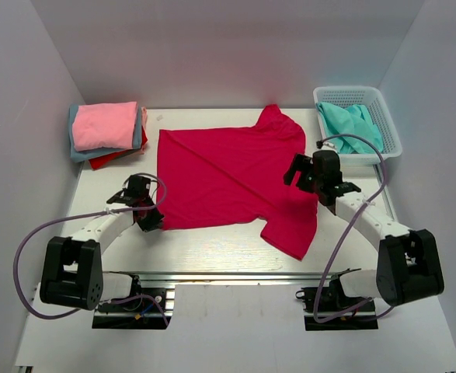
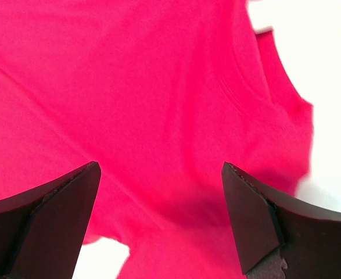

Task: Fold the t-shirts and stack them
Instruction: Grap the side of the flattened tshirt closest away from the robot with both arms

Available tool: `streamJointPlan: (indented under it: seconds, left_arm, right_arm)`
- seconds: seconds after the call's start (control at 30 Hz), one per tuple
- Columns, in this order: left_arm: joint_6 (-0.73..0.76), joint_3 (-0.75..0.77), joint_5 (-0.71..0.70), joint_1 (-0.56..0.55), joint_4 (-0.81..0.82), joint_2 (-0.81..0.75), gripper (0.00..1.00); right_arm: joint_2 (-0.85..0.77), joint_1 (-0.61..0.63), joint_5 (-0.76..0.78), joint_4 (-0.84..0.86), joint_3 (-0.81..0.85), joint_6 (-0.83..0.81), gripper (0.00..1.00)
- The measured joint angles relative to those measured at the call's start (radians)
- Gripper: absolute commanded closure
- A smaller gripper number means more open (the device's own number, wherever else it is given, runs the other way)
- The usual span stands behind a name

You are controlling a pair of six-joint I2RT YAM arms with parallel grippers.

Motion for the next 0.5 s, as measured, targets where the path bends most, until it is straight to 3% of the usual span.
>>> streamJointPlan:
  seconds: [0.23, 0.47, 0.5]
  left_arm:
    - [0.043, -0.025, 0.095, 0.0, 0.008, 0.008, 1.0]
    - [0.055, 0.058, 0.085, -0.001, -0.139, -0.097, 1.0]
    - [0.057, 0.082, 0.076, -0.001, -0.151, -0.12, 1.0]
  right_arm:
    - [-0.093, 0.0, 0.045, -0.217, -0.036, 0.028, 0.1]
    - [-0.173, 0.025, 0.05, -0.511, -0.048, 0.153, 0.1]
    - [-0.178, 0.032, 0.042, -0.561, -0.05, 0.175, 0.13]
